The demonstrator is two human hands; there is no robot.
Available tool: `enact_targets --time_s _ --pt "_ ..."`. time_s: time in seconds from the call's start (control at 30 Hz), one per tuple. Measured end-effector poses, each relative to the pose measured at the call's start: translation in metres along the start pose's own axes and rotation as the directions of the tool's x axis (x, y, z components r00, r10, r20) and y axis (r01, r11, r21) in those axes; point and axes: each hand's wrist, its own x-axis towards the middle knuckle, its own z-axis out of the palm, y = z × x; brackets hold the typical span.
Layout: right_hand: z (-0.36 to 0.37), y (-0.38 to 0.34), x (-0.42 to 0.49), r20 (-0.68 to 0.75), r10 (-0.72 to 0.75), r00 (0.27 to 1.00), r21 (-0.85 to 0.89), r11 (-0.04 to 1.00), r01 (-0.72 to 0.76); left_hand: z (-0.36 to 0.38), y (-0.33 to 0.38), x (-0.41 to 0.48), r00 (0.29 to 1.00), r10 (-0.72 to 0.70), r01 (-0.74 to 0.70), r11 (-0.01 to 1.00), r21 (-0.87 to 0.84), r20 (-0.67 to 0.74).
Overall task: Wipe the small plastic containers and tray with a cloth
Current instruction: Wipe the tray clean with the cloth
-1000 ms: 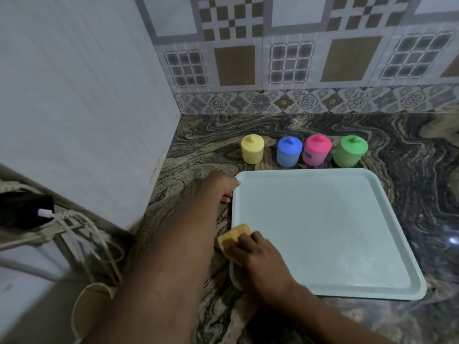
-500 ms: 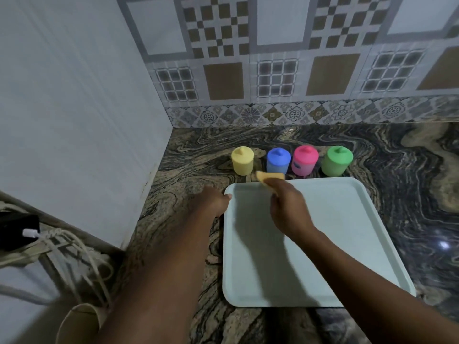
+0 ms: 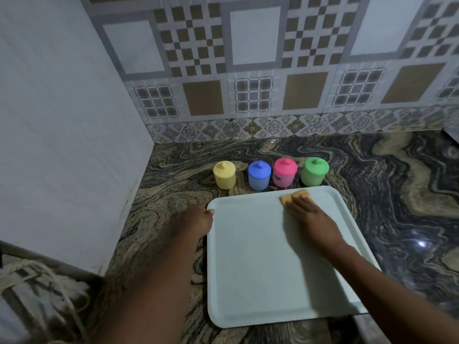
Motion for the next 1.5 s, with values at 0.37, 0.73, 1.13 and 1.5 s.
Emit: enact_targets --time_s 0.37,0.73,1.13,1.5 --pt "-0.076 0.027 -0.014 -0.310 0.382 0.871 0.284 0.911 -0.298 0.004 0.010 -0.015 0.992 -0.101 0.089 0.986 -0.138 -0.080" --pt "-0.018 0.061 -0.057 -0.026 0.223 0.974 0.057 0.973 -0.222 0.121 0.094 -0.103 0.802 0.597 -0.574 0.764 0.296 0.014" --pt "-0.051 -0.021 -0.231 -0.137 0.435 0.890 0.239 0.886 -0.397 0.106 0.099 -0.102 0.809 0.563 -0.586 0.795 0.157 0.170" --pt "0.043 -0.112 -0.228 -0.072 0.178 0.981 -0.066 0.981 -0.183 0.075 0.004 -0.076 0.780 0.586 -0.620 0.677 0.397 0.220"
